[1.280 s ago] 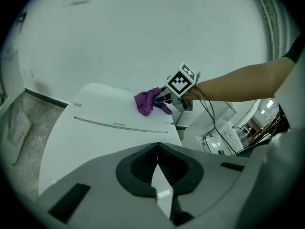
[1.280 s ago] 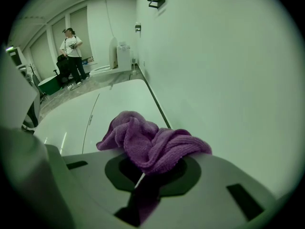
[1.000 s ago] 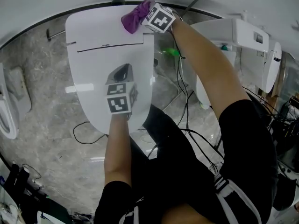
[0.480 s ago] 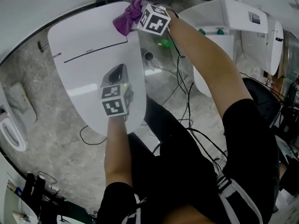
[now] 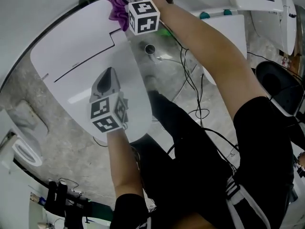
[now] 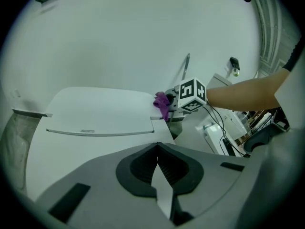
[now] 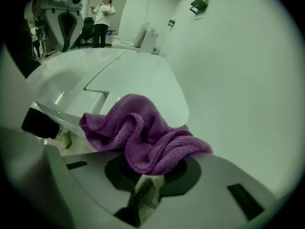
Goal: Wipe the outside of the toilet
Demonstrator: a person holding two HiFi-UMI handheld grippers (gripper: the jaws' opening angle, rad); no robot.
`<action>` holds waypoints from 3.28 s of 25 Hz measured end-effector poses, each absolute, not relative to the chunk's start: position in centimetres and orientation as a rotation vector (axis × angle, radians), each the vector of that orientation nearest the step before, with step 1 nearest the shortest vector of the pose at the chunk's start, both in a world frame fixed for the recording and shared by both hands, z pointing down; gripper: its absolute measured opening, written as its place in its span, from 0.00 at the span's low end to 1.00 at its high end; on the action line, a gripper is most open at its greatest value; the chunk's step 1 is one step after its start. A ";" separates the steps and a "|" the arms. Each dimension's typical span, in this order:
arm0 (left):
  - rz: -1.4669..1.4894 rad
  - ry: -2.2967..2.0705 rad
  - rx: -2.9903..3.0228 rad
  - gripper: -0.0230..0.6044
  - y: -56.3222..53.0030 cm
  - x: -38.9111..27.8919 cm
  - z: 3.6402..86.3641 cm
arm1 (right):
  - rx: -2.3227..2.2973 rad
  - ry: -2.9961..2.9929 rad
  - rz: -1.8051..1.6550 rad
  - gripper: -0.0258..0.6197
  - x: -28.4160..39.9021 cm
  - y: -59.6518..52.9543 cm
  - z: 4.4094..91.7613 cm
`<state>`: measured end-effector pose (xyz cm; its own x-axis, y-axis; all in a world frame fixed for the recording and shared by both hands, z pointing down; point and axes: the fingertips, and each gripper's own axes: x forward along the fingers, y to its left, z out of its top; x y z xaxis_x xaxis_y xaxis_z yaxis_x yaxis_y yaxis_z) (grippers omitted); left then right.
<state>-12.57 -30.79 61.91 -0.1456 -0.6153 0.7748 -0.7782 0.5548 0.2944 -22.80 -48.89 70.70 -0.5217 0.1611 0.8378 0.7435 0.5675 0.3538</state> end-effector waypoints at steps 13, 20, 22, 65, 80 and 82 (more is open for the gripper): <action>0.328 -1.776 1.152 0.05 -30.9 -11.0 64.9 | -0.730 -2.072 -0.642 0.14 -20.1 -46.6 77.6; 0.366 -1.749 1.189 0.05 -31.1 -9.4 64.3 | -0.659 -2.080 -0.410 0.14 -17.3 -45.0 79.9; 0.369 -1.747 1.193 0.05 -30.9 -9.2 64.3 | -0.671 -2.060 -0.347 0.14 -15.9 -44.0 80.7; 0.644 -1.311 1.579 0.05 -17.3 4.6 66.2 | -0.451 -1.980 0.124 0.14 13.1 -19.8 85.2; 0.660 -1.369 1.500 0.05 -10.2 14.2 66.8 | -0.451 -2.085 0.112 0.14 19.4 -12.8 84.5; 0.650 -1.408 1.460 0.05 -8.5 15.4 66.7 | -0.450 -2.104 0.115 0.14 19.8 -11.3 84.5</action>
